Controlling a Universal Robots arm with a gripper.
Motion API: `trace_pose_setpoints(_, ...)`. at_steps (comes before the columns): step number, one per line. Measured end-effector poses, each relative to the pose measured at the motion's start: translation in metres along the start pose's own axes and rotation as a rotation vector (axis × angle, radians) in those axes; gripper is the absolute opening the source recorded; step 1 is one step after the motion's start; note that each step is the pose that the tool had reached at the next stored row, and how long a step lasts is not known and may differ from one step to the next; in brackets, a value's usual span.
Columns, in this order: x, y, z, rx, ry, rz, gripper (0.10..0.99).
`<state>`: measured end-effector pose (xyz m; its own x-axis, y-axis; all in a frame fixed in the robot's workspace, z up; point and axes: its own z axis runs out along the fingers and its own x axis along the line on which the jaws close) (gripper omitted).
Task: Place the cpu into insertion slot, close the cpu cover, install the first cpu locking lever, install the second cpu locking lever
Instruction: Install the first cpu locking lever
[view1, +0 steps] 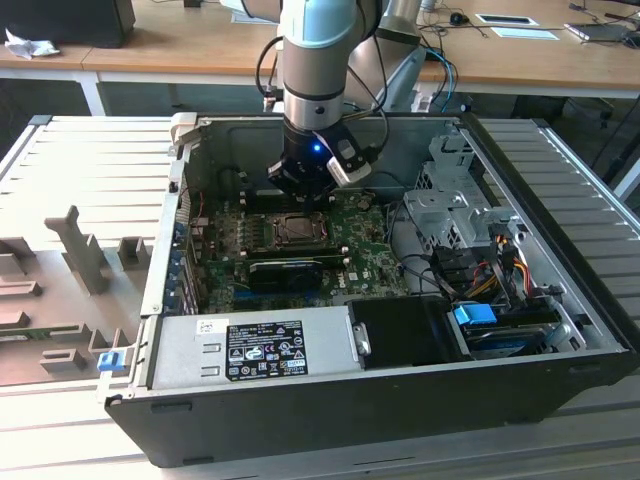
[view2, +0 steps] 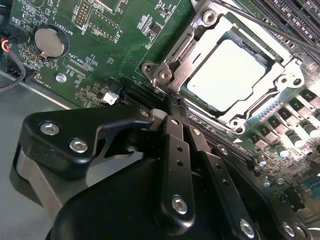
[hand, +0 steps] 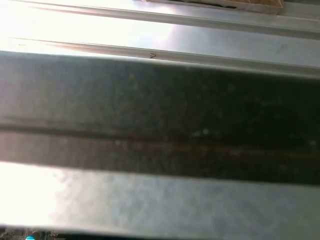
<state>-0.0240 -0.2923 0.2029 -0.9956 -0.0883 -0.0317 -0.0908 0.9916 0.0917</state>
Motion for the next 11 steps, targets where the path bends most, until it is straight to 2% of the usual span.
trace_pose_setpoints(8,0.0002,-0.0009,0.0014,-0.002,0.0,0.0,0.106)
trace_pose_setpoints(11,0.0001,-0.0006,-0.0015,-0.002,-0.0002,0.0,0.106)
